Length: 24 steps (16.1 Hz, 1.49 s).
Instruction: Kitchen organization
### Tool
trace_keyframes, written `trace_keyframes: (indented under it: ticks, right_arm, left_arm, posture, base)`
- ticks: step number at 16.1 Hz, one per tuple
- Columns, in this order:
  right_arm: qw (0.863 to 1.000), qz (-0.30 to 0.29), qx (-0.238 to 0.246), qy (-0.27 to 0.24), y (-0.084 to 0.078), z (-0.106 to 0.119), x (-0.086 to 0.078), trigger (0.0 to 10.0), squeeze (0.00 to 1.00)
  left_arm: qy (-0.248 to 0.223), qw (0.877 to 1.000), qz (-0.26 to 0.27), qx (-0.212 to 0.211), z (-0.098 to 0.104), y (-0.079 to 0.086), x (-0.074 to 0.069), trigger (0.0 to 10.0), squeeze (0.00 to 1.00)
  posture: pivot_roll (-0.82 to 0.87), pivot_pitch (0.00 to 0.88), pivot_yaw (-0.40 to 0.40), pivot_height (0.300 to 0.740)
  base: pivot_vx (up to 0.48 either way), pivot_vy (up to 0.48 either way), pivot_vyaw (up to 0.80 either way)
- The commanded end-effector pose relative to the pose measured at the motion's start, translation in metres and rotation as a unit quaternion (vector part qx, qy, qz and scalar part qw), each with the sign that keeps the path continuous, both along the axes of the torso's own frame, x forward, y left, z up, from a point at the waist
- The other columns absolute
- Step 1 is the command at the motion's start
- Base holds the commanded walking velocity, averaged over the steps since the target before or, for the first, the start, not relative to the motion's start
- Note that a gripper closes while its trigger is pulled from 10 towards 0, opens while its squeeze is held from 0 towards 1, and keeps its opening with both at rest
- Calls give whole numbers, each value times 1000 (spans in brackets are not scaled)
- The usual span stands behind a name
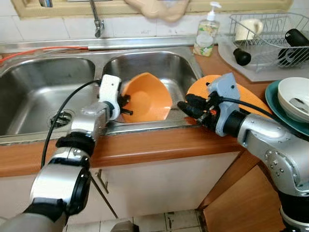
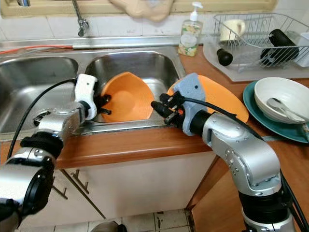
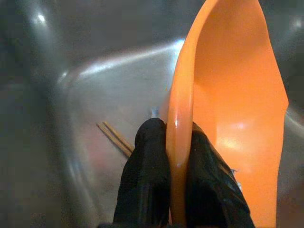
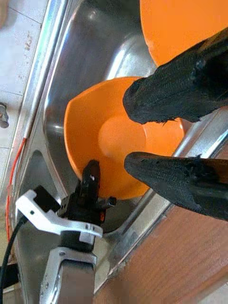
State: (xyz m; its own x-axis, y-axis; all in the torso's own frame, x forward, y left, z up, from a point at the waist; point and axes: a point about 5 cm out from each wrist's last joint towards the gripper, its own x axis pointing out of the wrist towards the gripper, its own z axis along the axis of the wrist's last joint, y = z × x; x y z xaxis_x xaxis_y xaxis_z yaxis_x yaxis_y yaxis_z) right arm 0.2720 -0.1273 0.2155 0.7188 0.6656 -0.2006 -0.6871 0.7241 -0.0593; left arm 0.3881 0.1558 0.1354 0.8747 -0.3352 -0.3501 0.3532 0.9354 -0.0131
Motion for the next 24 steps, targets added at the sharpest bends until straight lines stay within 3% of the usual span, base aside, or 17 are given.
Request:
trace_keyframes:
  ticks: [1,4,5,11,14,15,17,18,19,22,23,24]
  right_arm:
    - [1000,1,-6,-7,-1,1,-3,10000,0]
    - [1000,4,-11,-4,-2,0,-3,10000,0]
    - [1000,0,-12,-4,-3,0,-2,10000,0]
    - [1000,-29,-10,1,-6,-3,3,10000,0]
    - [998,-56,-11,-4,-10,-3,6,10000,0]
    - [995,-103,-3,-14,-17,-1,11,10000,0]
    - [989,-149,25,-12,-23,0,13,10000,0]
    - [987,-159,31,-11,-24,0,13,10000,714]
    - [984,-176,38,-3,-27,-2,11,10000,1000]
    - [974,-224,36,12,-37,-8,7,10000,1000]
    - [957,-288,36,25,-55,-13,6,10000,1000]
    - [953,-300,36,27,-60,-14,5,10000,1000]
  left_arm:
    - [-4,1000,-13,4,3,-5,2,10000,0]
    - [8,1000,-24,10,-1,-7,2,10000,0]
    - [9,1000,-24,12,-2,-7,2,10000,1000]
    - [-21,999,-14,23,5,-2,5,10000,1000]
    - [-73,997,-15,24,14,1,6,10000,1000]
    - [-118,993,-19,10,21,1,5,10000,1000]
    - [-159,987,-12,-17,28,1,2,10000,1000]
    - [-167,986,-11,-27,30,1,1,10000,1000]
    - [-185,981,-6,-49,32,1,-4,10000,1000]
    - [-205,977,-19,-63,32,2,-20,10000,1000]
    - [-206,975,-24,-81,29,2,-34,10000,1000]
    - [-205,975,-24,-86,28,2,-37,10000,1000]
  posture:
    - [-119,0,63,740]
    - [-124,0,57,740]
    - [-123,0,57,740]
    - [-116,0,52,740]
    - [-111,0,47,740]
    - [-109,0,44,740]
    - [-106,0,38,740]
    - [-105,0,38,740]
    - [-105,0,38,740]
    - [-95,0,36,740]
    - [-101,0,39,740]
    - [-101,0,39,740]
  base:
    - [0,0,0]
    - [0,0,0]
    - [0,0,0]
    - [0,0,0]
    - [0,0,0]
    - [0,0,0]
    - [0,0,0]
    - [0,0,0]
    - [0,0,0]
    - [0,0,0]
    - [0,0,0]
    - [0,0,0]
